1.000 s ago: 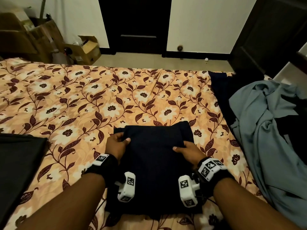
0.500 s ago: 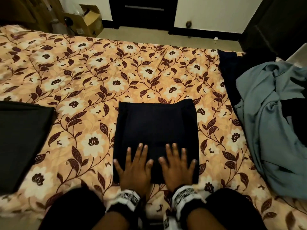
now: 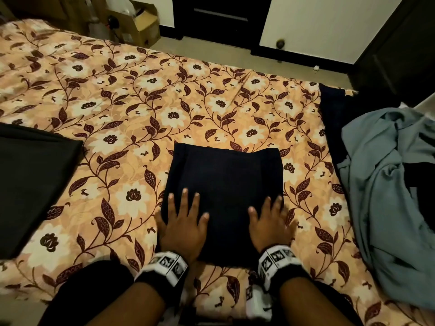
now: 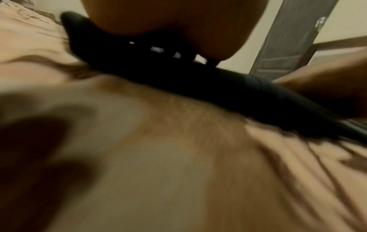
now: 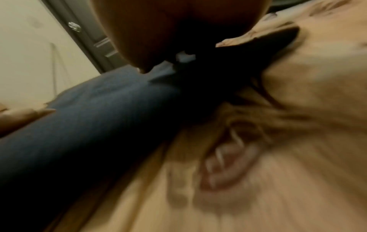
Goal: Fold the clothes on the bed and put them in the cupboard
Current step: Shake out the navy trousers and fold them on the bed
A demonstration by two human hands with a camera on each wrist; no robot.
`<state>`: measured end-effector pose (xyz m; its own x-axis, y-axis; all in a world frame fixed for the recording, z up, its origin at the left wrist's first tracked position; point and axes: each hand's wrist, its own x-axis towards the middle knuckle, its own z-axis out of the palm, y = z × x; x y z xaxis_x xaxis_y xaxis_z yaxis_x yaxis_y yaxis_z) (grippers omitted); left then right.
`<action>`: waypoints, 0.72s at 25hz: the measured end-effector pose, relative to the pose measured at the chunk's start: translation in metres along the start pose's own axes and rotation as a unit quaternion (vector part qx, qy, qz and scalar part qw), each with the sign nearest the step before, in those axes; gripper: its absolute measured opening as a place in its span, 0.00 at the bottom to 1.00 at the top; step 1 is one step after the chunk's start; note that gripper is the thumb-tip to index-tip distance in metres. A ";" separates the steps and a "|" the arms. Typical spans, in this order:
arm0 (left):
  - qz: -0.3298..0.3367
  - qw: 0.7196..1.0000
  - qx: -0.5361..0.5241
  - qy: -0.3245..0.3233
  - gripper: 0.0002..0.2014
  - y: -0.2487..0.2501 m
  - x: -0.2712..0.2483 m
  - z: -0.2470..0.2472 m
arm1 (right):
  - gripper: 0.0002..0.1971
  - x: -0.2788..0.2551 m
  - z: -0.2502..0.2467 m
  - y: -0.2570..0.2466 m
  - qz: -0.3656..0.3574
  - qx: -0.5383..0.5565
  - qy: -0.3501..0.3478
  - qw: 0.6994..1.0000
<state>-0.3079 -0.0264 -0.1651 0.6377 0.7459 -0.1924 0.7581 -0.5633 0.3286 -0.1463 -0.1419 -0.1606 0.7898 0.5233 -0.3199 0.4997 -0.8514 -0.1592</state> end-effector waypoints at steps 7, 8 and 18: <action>-0.072 0.990 -0.060 -0.108 0.25 0.036 0.089 -0.018 | 0.38 0.078 -0.019 -0.022 -0.020 -0.014 -0.041 0.999; -0.058 0.994 -0.013 -0.089 0.26 0.042 0.094 -0.022 | 0.37 0.085 -0.024 -0.025 -0.015 -0.020 -0.028 0.999; -0.141 0.990 0.010 0.000 0.35 -0.005 0.049 -0.018 | 0.32 0.039 -0.029 -0.014 -0.052 -0.083 -0.042 0.994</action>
<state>-0.2830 0.0199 -0.1593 0.3999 0.8744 -0.2746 0.9088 -0.3394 0.2429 -0.1122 -0.1082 -0.1440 0.7019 0.5971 -0.3885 0.6343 -0.7720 -0.0405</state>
